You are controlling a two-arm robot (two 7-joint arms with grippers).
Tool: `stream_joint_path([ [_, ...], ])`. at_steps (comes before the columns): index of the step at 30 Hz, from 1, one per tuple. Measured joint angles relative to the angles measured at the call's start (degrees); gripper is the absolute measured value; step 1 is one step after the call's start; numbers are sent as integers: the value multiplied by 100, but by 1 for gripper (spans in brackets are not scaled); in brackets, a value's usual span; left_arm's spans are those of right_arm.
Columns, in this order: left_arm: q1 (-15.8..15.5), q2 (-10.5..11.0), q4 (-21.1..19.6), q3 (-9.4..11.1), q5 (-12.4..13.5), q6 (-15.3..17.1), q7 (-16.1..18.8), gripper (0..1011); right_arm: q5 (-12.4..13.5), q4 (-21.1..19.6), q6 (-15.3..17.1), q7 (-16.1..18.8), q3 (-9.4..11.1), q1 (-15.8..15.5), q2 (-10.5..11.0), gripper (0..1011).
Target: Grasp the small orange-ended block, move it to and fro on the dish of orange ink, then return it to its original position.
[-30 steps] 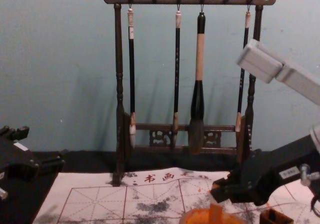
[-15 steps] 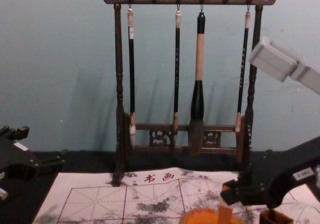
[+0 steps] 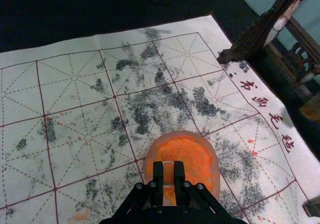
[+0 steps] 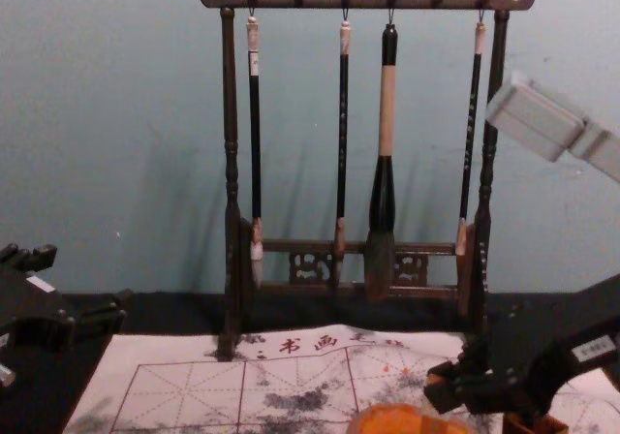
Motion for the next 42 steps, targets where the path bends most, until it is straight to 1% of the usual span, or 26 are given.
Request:
stream_joint_path([
  [14, 0, 0, 0, 0, 0, 0, 0, 1002, -79, 337, 10, -59, -127, 212, -288, 79],
  [24, 0, 0, 0, 0, 0, 0, 0, 1001, -154, 625, 12, -133, -119, 345, -438, 79],
  [29, 0, 0, 0, 0, 0, 0, 0, 1001, -162, 676, 24, -160, -70, 363, -444, 79],
  [33, 0, 0, 0, 0, 0, 0, 0, 1001, -161, 641, 35, -171, -27, 349, -401, 79],
  [42, 0, 0, 0, 0, 0, 0, 0, 1001, -119, 356, 43, -171, 53, 192, -198, 79],
])
